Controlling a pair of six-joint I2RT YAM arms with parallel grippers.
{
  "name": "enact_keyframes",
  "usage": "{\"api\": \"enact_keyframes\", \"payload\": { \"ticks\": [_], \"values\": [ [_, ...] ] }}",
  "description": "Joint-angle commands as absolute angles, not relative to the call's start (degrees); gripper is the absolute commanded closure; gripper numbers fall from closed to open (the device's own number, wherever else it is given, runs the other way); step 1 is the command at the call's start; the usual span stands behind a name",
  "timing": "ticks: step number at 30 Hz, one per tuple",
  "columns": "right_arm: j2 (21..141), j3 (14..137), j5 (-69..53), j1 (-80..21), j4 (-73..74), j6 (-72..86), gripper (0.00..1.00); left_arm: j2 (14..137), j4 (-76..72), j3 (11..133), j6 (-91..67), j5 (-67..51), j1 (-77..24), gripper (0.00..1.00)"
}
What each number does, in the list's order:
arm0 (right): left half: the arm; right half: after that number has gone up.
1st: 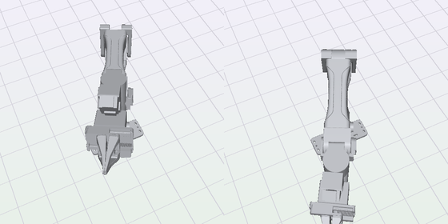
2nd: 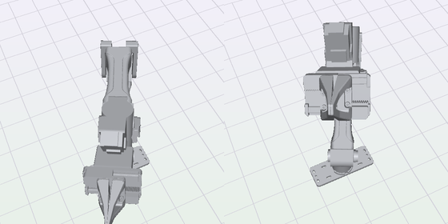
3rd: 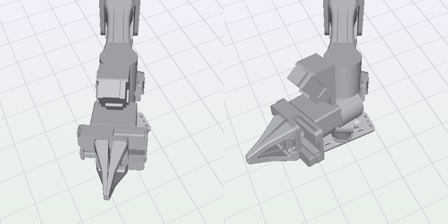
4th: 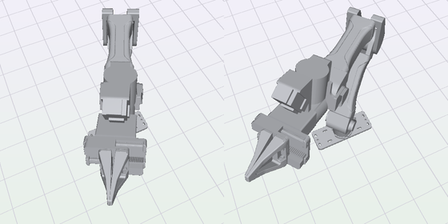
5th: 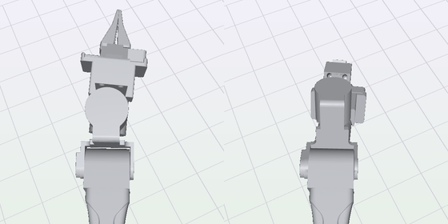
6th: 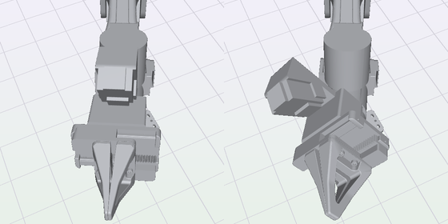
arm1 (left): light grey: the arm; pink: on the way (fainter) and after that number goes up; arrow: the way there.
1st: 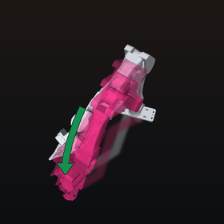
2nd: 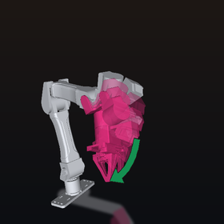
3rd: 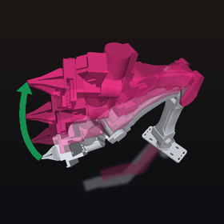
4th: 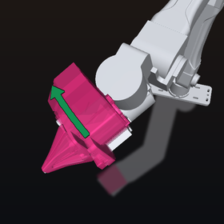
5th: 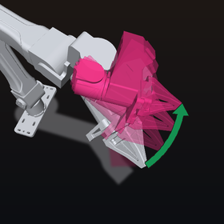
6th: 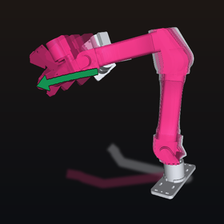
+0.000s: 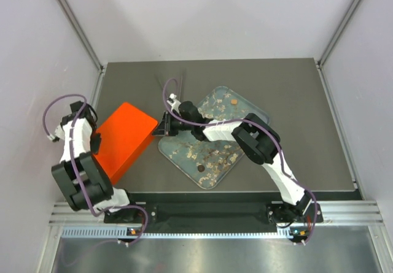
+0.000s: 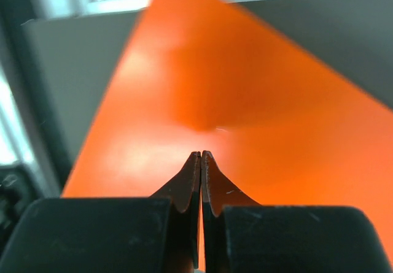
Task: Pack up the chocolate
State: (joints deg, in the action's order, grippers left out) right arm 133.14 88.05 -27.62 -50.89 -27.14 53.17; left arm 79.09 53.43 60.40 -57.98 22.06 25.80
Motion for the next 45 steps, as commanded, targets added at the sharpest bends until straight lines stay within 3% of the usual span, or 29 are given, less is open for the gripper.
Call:
{"api": "enact_keyframes", "payload": {
  "ticks": [1,7,13,19,22,24,27,29,32,43,44,45],
  "values": [
    [129.64,88.59,-27.16,-51.68,-28.92,52.03,0.85,84.1,63.71,59.33,-67.57,32.58,25.58,1.0],
    [129.11,88.33,-26.02,-51.94,-27.16,50.98,0.85,91.75,65.21,56.25,-72.33,35.07,25.75,1.0],
    [125.6,87.98,-24.35,-51.94,-24.0,48.78,0.85,91.94,69.95,62.48,-72.69,39.28,25.66,1.0],
    [118.67,87.19,-22.86,-51.51,-17.16,43.61,0.81,86.93,61.21,72.94,-57.35,36.04,20.84,1.0],
    [112.69,83.25,-19.17,-50.72,-14.42,39.57,0.7,83.33,53.73,74.62,-46.04,32.01,12.51,1.0],
    [107.33,78.24,-16.97,-50.1,-12.66,36.84,0.61,81.92,46.08,74.71,-37.32,27.97,4.77,0.94],
    [99.16,69.46,-14.16,-48.78,-11.6,35.25,0.5,81.21,37.21,72.0,-32.88,15.85,2.02,0.84],
    [93.03,63.32,-11.97,-47.9,-11.25,33.93,0.34,80.6,30.63,67.88,-31.47,11.36,2.28,0.79],
    [86.08,57.49,-9.07,-47.2,-9.85,32.26,0.28,81.12,25.59,62.77,-32.43,10.98,2.46,0.76],
    [74.45,53.61,-8.61,-46.23,-2.3,27.6,0.24,86.05,27.41,60.28,-32.79,11.52,6.42,0.76],
    [73.31,53.7,-8.7,-46.32,-1.15,27.51,0.01,84.65,28.2,61.25,-31.74,9.43,6.42,0.74],
    [72.69,53.7,-8.7,-46.23,-0.19,26.99,0.0,83.77,29.0,62.39,-30.6,8.19,6.42,0.73]
  ]
}}
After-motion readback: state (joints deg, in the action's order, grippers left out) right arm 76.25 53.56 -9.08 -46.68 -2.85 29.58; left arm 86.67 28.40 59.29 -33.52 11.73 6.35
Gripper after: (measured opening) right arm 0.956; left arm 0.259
